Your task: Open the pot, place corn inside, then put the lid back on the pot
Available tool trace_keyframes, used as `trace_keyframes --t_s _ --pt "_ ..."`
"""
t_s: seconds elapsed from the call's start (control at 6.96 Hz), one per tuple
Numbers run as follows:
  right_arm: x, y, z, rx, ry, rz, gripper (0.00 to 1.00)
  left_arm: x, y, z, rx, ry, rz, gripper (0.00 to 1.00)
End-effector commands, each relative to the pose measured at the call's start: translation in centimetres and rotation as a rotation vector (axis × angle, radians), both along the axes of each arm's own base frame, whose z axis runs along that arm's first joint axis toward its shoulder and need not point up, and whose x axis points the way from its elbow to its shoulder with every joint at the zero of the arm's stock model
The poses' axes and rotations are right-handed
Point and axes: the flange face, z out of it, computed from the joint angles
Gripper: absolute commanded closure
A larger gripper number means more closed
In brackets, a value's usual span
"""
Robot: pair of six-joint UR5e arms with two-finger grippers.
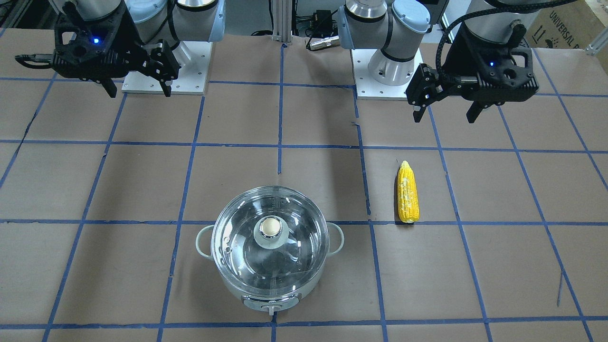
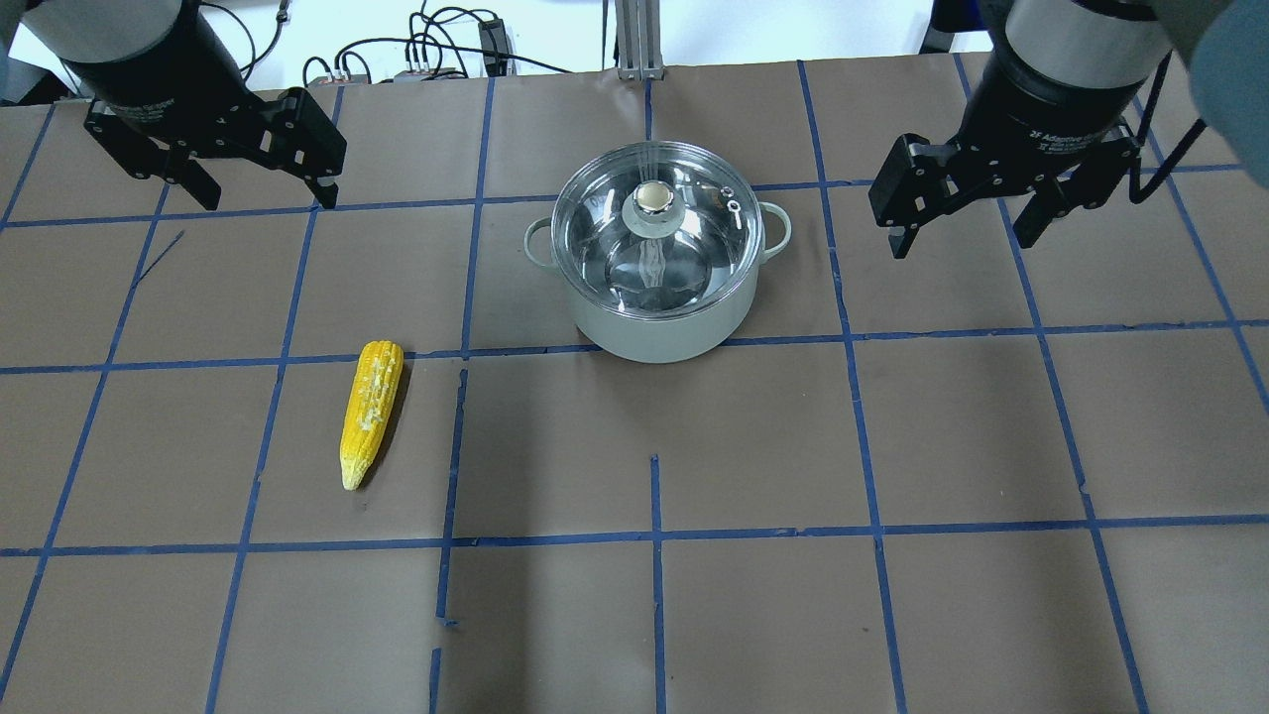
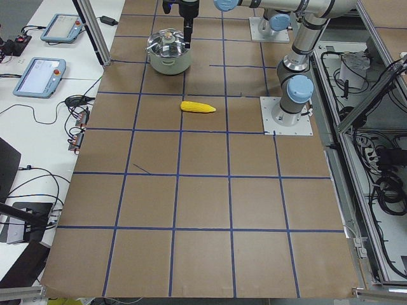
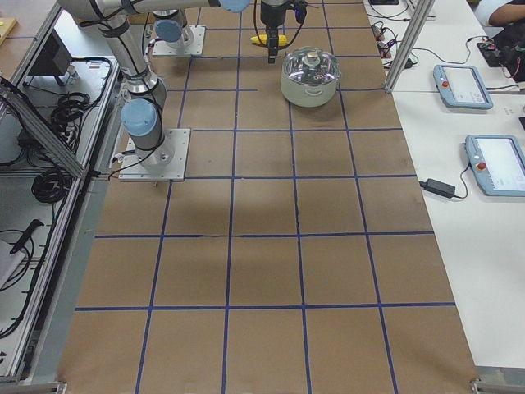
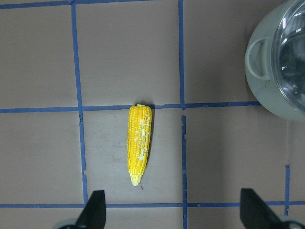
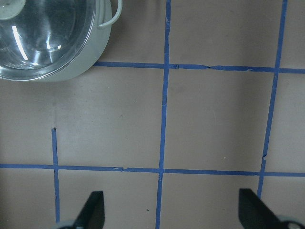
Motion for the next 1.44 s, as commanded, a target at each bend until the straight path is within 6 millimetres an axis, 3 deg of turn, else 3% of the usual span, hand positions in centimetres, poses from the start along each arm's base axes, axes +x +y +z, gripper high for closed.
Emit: trace_keyframes --t_s 0.0,1.01,1.29 --pt "0.1 0.1 0.1 -0.004 0.001 0.000 0.01 0.1 -0.1 0.0 -0.002 0.002 0.002 0.00" --pt "0.2 0.1 -0.2 -0.002 -0.001 0.001 0.01 0.0 -0.1 -0.2 -0.001 0.007 0.002 0.00" --pt "1.7 -1.2 -1.5 -0.009 -0.014 -0.002 0.01 0.0 -0.2 -0.3 -0.001 0.007 0.000 0.00"
